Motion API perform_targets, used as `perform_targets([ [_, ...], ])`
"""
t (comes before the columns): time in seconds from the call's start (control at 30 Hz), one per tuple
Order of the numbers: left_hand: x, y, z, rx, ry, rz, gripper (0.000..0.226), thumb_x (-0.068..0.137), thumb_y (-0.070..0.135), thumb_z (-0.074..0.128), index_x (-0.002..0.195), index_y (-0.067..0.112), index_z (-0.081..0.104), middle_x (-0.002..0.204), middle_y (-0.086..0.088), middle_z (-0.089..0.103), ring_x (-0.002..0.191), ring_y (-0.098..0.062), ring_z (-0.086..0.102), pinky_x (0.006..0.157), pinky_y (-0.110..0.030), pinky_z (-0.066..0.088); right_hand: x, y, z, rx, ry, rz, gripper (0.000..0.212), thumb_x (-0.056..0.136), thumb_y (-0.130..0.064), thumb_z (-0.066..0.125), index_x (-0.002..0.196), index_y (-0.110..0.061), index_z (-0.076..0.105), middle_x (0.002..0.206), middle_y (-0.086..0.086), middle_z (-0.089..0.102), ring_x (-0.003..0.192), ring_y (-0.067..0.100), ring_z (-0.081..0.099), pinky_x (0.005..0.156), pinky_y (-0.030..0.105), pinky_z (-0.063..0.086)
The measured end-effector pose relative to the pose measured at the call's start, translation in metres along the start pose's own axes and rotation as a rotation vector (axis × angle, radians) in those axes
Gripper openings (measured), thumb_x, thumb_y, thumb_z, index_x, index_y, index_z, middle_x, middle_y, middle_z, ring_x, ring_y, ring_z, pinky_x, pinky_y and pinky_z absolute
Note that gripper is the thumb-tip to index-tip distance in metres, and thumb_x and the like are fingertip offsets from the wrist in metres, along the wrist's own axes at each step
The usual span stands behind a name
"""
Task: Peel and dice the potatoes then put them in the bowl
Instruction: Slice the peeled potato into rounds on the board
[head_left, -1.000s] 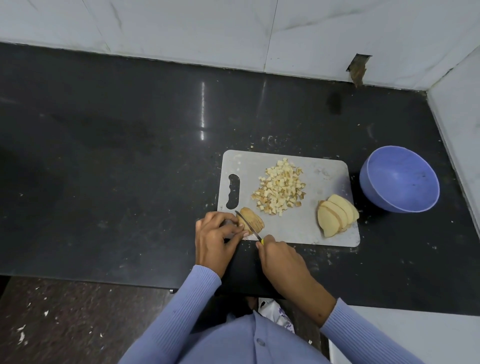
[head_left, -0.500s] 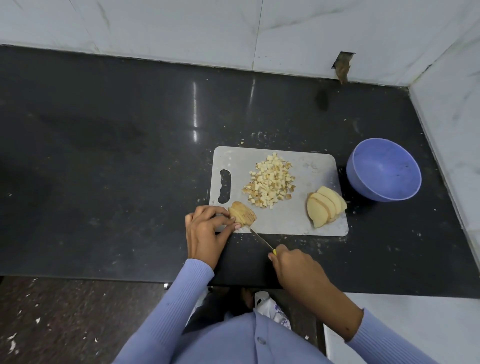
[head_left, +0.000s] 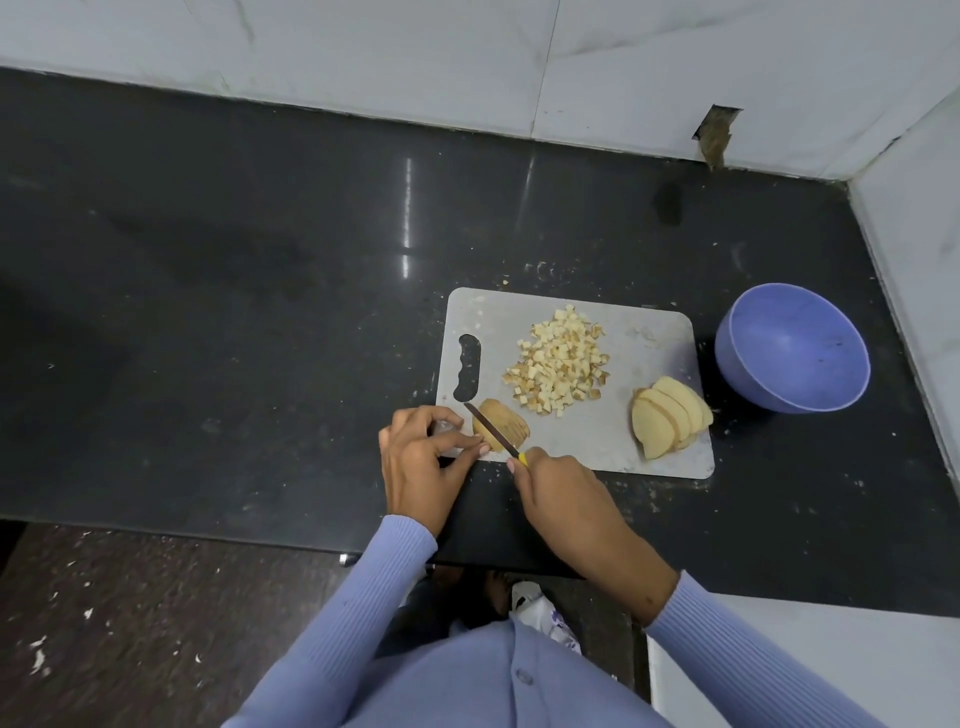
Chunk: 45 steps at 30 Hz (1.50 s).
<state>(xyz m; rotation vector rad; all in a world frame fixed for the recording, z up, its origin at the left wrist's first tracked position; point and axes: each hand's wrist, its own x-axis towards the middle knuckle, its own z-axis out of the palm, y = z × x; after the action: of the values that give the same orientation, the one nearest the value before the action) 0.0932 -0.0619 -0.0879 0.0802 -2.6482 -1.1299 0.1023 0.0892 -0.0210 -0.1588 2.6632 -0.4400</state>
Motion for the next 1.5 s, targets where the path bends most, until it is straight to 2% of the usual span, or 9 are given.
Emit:
perform_targets([
  [0.3, 0.002, 0.011, 0.003, 0.004, 0.003, -0.109, 0.013, 0.061, 0.025, 0.088, 0.067, 0.024, 0.076, 0.086, 0.011, 0.061, 0.091, -0.009, 0.044, 0.079, -0.02, 0.021, 0.002, -0.004, 0.013, -0.131, -0.064, 0.031, 0.032, 0.105, -0.031, 0.021, 0.113, -0.008, 0.042, 0.107, 0.012, 0.063, 0.098, 0.031, 0.061, 0.067, 0.033, 0.034],
  [0.6, 0.003, 0.016, 0.004, 0.033, -0.02, -0.154, 0.015, 0.059, 0.023, 0.087, 0.058, 0.022, 0.073, 0.085, 0.007, 0.06, 0.09, -0.017, 0.049, 0.076, -0.023, 0.018, -0.003, 0.005, 0.011, -0.156, -0.12, 0.031, 0.033, 0.105, -0.032, 0.022, 0.116, -0.007, 0.042, 0.109, 0.013, 0.062, 0.099, 0.031, 0.061, 0.066, 0.033, 0.034],
  [0.7, 0.004, 0.016, 0.004, 0.036, -0.031, -0.163, 0.016, 0.06, 0.024, 0.088, 0.058, 0.022, 0.072, 0.085, 0.007, 0.06, 0.09, -0.017, 0.048, 0.076, -0.025, 0.018, -0.018, 0.014, 0.009, -0.15, -0.162, 0.054, 0.027, 0.105, -0.033, 0.022, 0.104, -0.012, 0.039, 0.108, 0.011, 0.061, 0.099, 0.031, 0.061, 0.066, 0.032, 0.033],
  [0.77, 0.004, 0.017, 0.003, 0.043, -0.038, -0.161, 0.016, 0.06, 0.024, 0.088, 0.059, 0.022, 0.072, 0.085, 0.008, 0.06, 0.09, -0.016, 0.048, 0.075, -0.024, 0.018, -0.027, 0.02, 0.006, -0.137, -0.2, 0.077, 0.023, 0.105, -0.034, 0.022, 0.095, -0.014, 0.03, 0.108, 0.012, 0.061, 0.099, 0.031, 0.06, 0.066, 0.031, 0.033],
  [0.83, 0.004, 0.016, 0.002, 0.055, -0.039, -0.158, 0.015, 0.061, 0.025, 0.088, 0.06, 0.022, 0.073, 0.086, 0.007, 0.06, 0.091, -0.016, 0.048, 0.075, -0.023, 0.017, -0.033, 0.026, 0.003, -0.123, -0.228, 0.094, 0.023, 0.104, -0.035, 0.022, 0.093, -0.015, 0.028, 0.107, 0.011, 0.061, 0.099, 0.031, 0.06, 0.067, 0.031, 0.034],
  [0.9, 0.003, 0.016, 0.001, 0.063, -0.042, -0.152, 0.014, 0.062, 0.027, 0.087, 0.061, 0.022, 0.074, 0.086, 0.006, 0.06, 0.091, -0.016, 0.047, 0.074, -0.023, 0.017, -0.039, 0.033, -0.002, -0.105, -0.229, 0.1, 0.025, 0.104, -0.037, 0.023, 0.092, -0.016, 0.031, 0.101, 0.01, 0.06, 0.096, 0.029, 0.06, 0.067, 0.03, 0.034],
  [1.03, 0.002, 0.011, 0.001, 0.036, -0.046, -0.133, 0.012, 0.064, 0.027, 0.087, 0.067, 0.023, 0.077, 0.087, 0.006, 0.06, 0.09, -0.013, 0.043, 0.074, -0.022, 0.018, -0.039, 0.031, -0.014, -0.023, -0.122, 0.052, 0.031, 0.103, -0.04, 0.026, 0.09, -0.017, 0.041, 0.076, 0.0, 0.048, 0.075, 0.022, 0.053, 0.064, 0.029, 0.036],
  [1.2, -0.001, 0.01, 0.002, 0.025, -0.032, -0.171, 0.012, 0.063, 0.024, 0.087, 0.068, 0.023, 0.077, 0.084, 0.007, 0.059, 0.088, -0.014, 0.043, 0.074, -0.021, 0.019, -0.018, 0.01, -0.009, -0.02, -0.046, -0.019, 0.04, 0.103, -0.04, 0.025, 0.106, -0.01, 0.051, 0.097, 0.011, 0.063, 0.089, 0.029, 0.06, 0.066, 0.032, 0.037],
  [1.5, -0.002, 0.009, 0.002, 0.021, 0.004, -0.201, 0.012, 0.062, 0.023, 0.087, 0.068, 0.024, 0.077, 0.083, 0.008, 0.058, 0.088, -0.015, 0.045, 0.076, -0.022, 0.02, -0.004, 0.005, 0.002, -0.089, -0.073, -0.005, 0.038, 0.104, -0.036, 0.023, 0.112, -0.008, 0.047, 0.107, 0.015, 0.062, 0.098, 0.034, 0.058, 0.068, 0.035, 0.035],
])
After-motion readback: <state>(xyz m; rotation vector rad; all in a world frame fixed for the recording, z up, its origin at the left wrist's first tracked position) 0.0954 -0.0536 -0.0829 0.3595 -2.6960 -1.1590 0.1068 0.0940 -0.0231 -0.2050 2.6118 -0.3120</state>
